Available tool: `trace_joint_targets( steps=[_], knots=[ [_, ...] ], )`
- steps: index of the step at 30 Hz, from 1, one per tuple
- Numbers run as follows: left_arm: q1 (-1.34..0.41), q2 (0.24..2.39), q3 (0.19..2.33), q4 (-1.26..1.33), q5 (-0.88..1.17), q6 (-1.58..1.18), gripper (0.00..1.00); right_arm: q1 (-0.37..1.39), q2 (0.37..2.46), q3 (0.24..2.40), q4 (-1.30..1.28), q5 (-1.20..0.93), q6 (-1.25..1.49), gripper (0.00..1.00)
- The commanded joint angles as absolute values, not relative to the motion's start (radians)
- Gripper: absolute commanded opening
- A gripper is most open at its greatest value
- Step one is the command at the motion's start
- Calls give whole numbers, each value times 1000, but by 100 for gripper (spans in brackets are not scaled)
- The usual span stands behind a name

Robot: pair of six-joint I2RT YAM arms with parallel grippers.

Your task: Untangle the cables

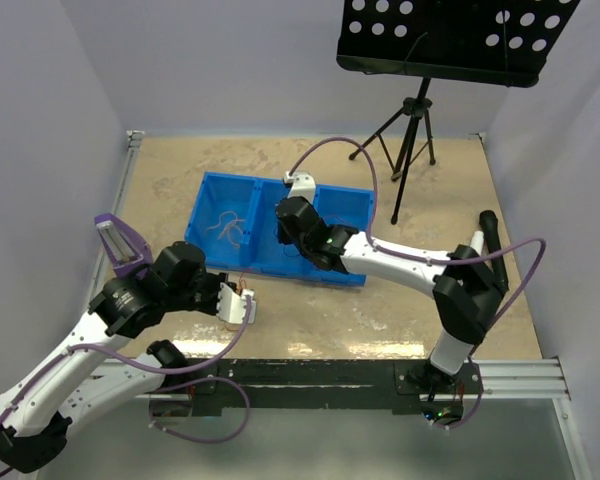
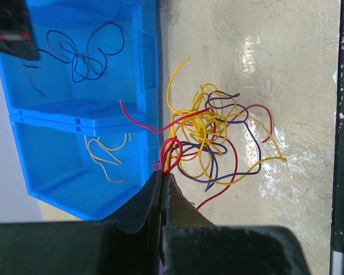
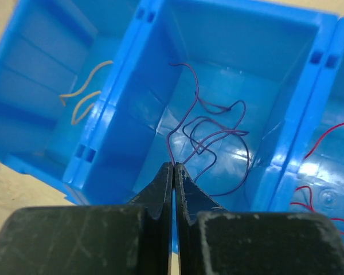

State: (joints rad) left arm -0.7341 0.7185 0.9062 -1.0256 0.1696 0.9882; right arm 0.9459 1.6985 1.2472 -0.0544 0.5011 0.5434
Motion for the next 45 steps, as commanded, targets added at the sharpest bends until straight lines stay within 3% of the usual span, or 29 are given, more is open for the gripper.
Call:
trace_joint_targets(
  steps=[1,5,6,9,12,18,30,35,45],
  knots=[
    [-732,727,965,-997,170,996,0,940,1808,1348,-153,468,607,0],
    [-732,727,980,-996,167,991,0,937,1904,1452,-193,457,611,0],
    [-732,726,983,-996,169,991,0,931,1913,1468,-202,456,617,7],
    [-733,719,980,-992,167,986,1,925,1852,1447,-166,454,620,44],
    [-732,712,976,-983,170,979,1,925,1711,1346,-56,417,594,56],
    [-732,689,957,-916,202,954,1,930,1432,1114,104,263,491,59],
    [-732,640,963,-792,219,971,0,1021,1063,803,61,175,526,62],
    [-732,664,1049,-799,241,953,0,1141,1054,733,63,225,580,62],
    [-732,652,1135,-853,296,989,0,1196,1081,730,176,245,502,62]
  ],
)
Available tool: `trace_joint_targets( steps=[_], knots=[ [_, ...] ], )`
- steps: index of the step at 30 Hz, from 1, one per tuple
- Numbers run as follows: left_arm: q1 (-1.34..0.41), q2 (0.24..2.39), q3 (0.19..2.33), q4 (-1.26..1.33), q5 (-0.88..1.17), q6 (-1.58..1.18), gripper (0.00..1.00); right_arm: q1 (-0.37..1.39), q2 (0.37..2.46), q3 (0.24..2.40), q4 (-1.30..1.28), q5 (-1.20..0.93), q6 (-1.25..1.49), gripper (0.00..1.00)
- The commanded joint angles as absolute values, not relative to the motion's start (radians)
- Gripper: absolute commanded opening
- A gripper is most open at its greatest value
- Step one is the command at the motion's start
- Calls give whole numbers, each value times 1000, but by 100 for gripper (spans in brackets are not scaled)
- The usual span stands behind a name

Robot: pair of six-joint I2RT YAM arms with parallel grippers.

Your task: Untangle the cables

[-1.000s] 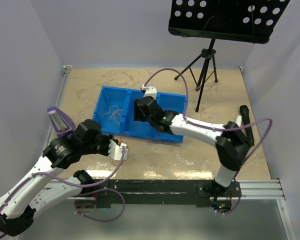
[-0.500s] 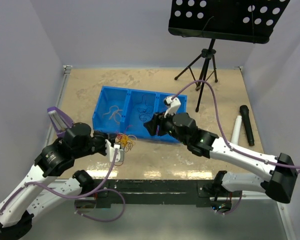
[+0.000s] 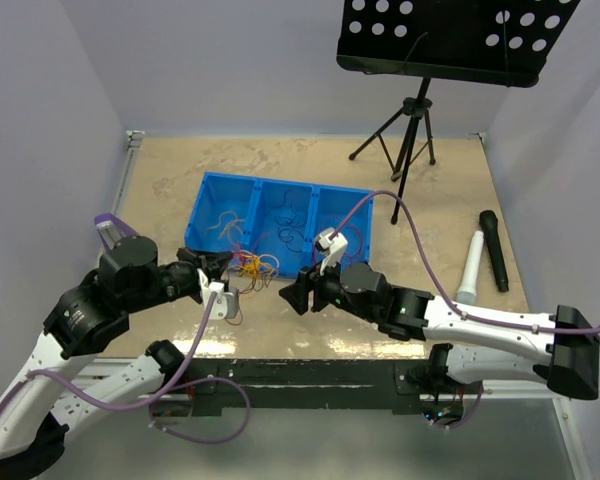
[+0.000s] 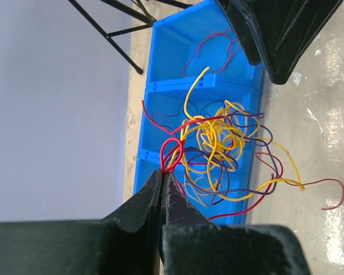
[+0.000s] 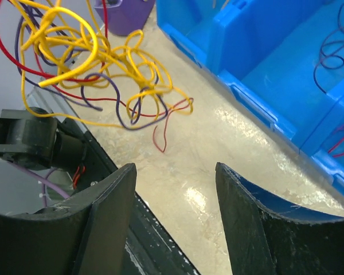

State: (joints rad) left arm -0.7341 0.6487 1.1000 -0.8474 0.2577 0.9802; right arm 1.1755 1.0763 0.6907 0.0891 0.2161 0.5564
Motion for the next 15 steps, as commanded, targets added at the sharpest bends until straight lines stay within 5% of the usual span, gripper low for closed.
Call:
trace_joint_targets(
  steps=[1,15],
  knots=[
    [-732,652,1134,-860,298,989,0,1200,1086,741,182,253,488,62],
    [-732,646,1143,-870,308,988,0,1335,1250,887,252,376,367,61]
  ],
)
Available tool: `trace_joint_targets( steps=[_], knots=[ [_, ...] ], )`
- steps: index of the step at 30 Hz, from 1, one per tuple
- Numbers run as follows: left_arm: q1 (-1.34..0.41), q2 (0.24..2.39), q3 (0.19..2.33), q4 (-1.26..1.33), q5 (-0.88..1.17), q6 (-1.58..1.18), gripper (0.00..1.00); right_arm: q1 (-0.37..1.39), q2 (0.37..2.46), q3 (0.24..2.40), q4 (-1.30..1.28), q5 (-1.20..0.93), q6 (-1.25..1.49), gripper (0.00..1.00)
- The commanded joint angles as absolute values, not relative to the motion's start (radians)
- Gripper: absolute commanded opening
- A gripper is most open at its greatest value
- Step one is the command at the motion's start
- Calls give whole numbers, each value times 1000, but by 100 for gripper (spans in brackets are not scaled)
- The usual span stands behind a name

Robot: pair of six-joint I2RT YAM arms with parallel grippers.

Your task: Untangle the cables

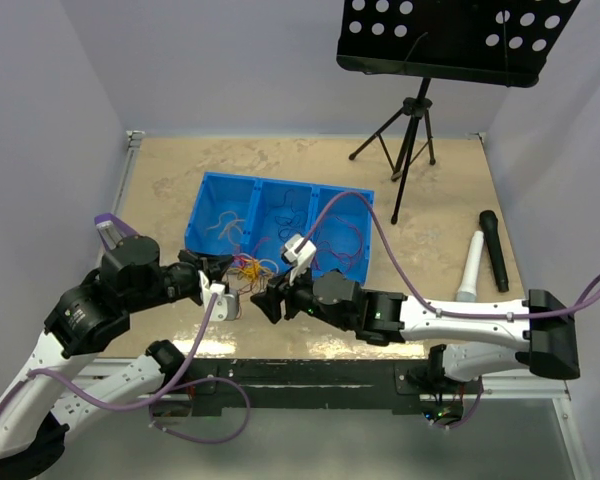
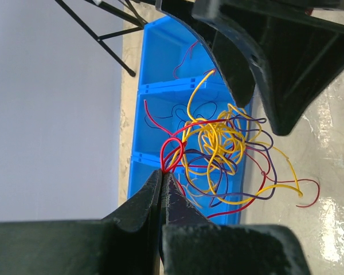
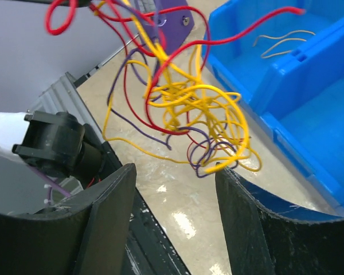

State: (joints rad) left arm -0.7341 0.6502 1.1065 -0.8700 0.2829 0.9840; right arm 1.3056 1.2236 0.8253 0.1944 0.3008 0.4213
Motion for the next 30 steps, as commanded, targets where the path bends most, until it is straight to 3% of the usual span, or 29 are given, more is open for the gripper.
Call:
trace_joint_targets(
  steps=[1,10,18,22,26,30],
  knots=[
    [-732,646,1146,-871,310,986,0,1336,1258,894,252,394,365,60],
    [-732,640,1161,-902,321,992,0,1348,1256,911,230,554,328,50],
    [-732,646,1169,-907,339,989,0,1348,1282,911,265,526,307,51],
    [-732,653,1178,-910,353,979,0,1356,1318,943,314,494,281,46],
    [-732,653,1181,-904,360,962,0,1364,1335,966,330,477,276,31],
    [-732,652,1181,-887,364,942,0,1374,1304,936,331,482,301,7]
  ],
)
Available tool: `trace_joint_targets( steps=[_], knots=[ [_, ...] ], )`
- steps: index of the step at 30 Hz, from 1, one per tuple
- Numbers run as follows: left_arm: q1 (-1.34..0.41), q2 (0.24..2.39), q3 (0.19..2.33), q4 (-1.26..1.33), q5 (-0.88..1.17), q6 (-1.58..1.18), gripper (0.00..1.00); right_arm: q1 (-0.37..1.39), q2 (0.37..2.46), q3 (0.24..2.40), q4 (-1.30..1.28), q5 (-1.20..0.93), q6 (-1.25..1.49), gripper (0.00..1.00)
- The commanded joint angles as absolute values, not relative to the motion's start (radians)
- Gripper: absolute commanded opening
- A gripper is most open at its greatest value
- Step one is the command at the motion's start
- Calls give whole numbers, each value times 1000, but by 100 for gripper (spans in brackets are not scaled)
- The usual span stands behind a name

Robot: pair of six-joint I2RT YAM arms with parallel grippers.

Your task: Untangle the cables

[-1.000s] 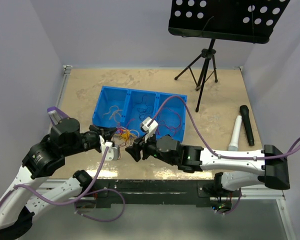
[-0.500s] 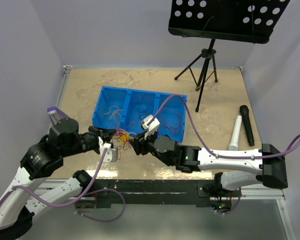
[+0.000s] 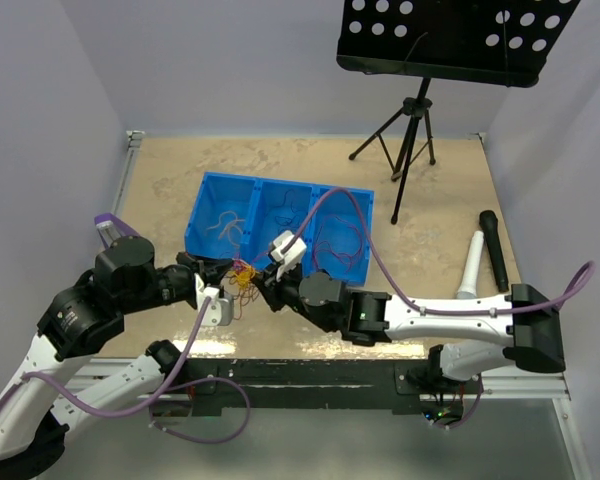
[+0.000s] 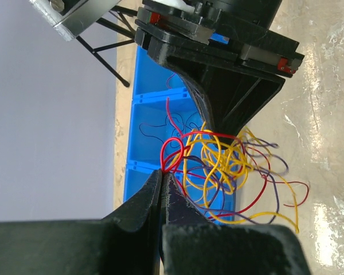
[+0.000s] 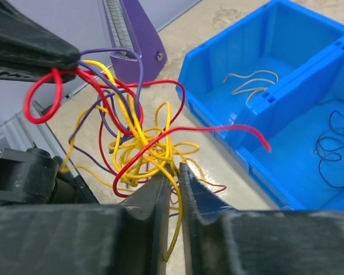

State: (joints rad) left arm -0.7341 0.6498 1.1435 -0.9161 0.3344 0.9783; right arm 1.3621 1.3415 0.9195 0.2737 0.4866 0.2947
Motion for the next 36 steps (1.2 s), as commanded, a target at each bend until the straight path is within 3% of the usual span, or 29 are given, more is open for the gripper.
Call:
trace_joint_targets(
  steps=[1,9,18,33,36],
  knots=[
    [-732,647,1181,-882,364,937,0,1376,1287,922,328,486,313,0],
    [-732,643,1178,-824,325,871,0,1394,1119,792,227,583,475,0],
    [-732,626,1138,-689,120,813,0,1399,905,778,-148,836,770,0],
    [-732,594,968,-627,-140,811,0,1401,733,1207,-1073,1313,1374,0],
    [-732,580,936,-635,-140,818,0,1397,654,1311,-1075,1380,1298,0]
  ],
)
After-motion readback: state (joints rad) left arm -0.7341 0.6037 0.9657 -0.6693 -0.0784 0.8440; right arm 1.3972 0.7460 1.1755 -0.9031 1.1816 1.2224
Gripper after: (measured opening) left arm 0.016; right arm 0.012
